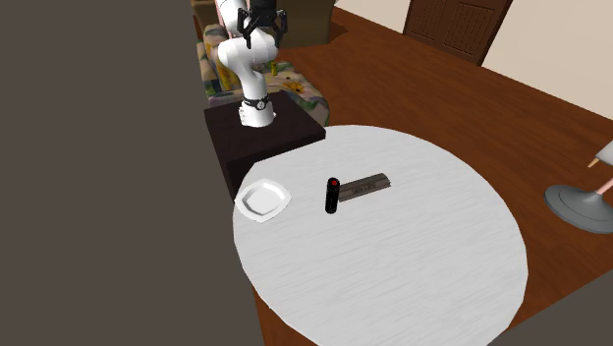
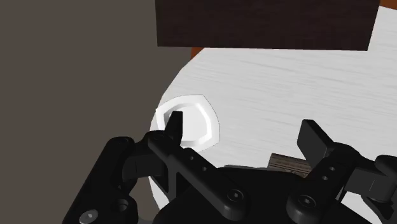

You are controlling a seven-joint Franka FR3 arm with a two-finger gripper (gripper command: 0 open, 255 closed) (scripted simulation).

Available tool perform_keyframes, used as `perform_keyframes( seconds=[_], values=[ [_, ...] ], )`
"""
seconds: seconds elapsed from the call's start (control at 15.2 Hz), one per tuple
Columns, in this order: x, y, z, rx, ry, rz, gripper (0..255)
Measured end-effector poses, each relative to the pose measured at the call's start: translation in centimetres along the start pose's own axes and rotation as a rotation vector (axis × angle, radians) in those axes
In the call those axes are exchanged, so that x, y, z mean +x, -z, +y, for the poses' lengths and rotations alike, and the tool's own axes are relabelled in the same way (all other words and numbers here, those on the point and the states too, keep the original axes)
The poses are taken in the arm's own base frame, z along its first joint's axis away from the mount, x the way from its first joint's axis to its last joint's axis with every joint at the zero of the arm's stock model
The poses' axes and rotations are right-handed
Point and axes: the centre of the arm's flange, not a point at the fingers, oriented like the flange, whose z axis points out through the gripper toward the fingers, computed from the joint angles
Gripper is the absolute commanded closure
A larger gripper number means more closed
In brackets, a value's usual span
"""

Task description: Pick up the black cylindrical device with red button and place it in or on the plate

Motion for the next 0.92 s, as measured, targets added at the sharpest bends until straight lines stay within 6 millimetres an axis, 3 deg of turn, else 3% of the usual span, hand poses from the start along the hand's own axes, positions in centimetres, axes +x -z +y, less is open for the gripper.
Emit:
perform_keyframes(
  seconds=[0.2,0.33,0.92],
  values=[
    [1.2,-0.8,-0.4,0.003,-0.005,-0.001,0],
    [2.9,-2.6,-1.1,0.008,-0.013,-0.002,0],
    [12.2,-9.4,-3.3,0.033,-0.052,-0.003,0]
  ],
)
